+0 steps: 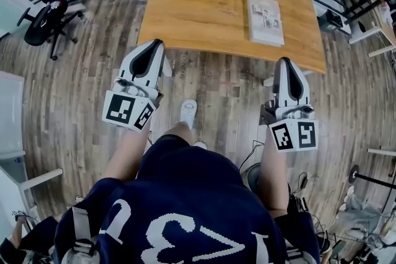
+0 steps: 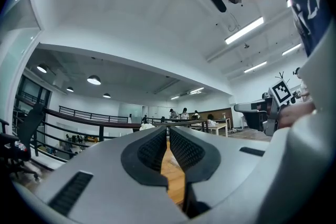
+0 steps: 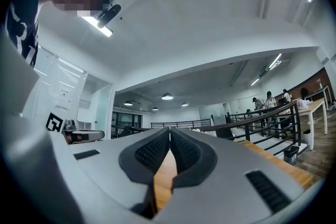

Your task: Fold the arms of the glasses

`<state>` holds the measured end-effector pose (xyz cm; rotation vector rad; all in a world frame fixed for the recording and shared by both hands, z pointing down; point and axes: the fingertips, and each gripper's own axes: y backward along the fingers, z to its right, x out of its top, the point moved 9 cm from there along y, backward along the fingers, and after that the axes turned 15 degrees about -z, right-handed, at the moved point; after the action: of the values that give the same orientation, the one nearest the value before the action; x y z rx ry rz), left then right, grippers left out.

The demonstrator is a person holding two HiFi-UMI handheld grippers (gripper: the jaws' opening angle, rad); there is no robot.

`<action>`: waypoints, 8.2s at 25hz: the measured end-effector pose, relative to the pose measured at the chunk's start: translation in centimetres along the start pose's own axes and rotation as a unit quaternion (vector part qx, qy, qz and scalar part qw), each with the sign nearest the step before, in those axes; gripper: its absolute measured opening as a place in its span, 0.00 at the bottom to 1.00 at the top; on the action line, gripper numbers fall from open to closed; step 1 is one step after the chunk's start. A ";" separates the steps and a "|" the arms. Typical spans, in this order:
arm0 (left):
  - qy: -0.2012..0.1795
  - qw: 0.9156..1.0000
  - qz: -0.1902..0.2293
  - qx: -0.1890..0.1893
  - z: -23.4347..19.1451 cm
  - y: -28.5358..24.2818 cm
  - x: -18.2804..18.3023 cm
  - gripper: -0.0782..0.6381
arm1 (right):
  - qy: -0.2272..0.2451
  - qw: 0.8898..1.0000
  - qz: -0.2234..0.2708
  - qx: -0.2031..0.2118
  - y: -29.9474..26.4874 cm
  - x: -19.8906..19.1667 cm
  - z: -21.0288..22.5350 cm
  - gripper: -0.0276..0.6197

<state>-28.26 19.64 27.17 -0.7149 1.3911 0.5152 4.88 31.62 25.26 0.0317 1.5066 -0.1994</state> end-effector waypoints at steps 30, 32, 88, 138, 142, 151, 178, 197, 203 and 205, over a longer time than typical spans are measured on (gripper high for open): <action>0.012 0.999 -0.037 0.007 -7.3 -26.9 1.5 0.15 | 0.013 0.999 0.003 0.052 -24.3 5.2 16.2 0.09; 0.003 0.999 -0.041 0.026 -6.7 -28.5 1.6 0.15 | 0.015 0.998 0.009 0.064 -25.5 5.5 18.3 0.09; 0.693 0.679 -0.211 -0.118 -1.2 -44.5 -22.1 0.25 | -0.025 0.983 -0.117 0.141 -38.7 -1.5 25.2 0.09; 0.642 0.707 -0.063 -0.290 -2.6 -40.1 -13.7 0.13 | -0.228 0.798 -0.404 0.386 -41.6 -11.9 16.8 0.09; 0.641 0.707 -0.067 -0.291 -2.5 -40.0 -13.6 0.13 | -0.220 0.805 -0.391 0.388 -41.7 -11.1 17.9 0.09; 0.635 0.703 -0.099 -0.305 -1.8 -39.7 -13.3 0.13 | 0.113 0.867 -0.368 0.317 -46.6 -7.1 20.4 0.28; 0.664 0.698 -0.112 -0.244 -3.0 -39.9 -15.8 0.14 | 0.278 0.763 -0.447 0.375 -40.3 -11.5 19.3 0.15; 0.686 0.686 -0.201 -0.134 -1.0 -44.2 -21.6 0.14 | 0.080 0.886 -0.381 0.253 -37.4 -11.3 24.1 0.12; 0.658 0.710 -0.208 -0.139 -1.7 -44.0 -21.0 0.14 | 0.066 0.903 -0.352 0.239 -37.5 -10.4 24.3 0.11; 0.629 0.736 -0.207 -0.144 -2.4 -43.9 -19.9 0.14 | 0.051 0.913 -0.335 0.229 -37.7 -9.8 24.5 0.11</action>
<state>-1.42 -10.79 53.24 -1.7755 2.3020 -0.2422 22.85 -7.84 40.50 -0.1047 1.4986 -1.1165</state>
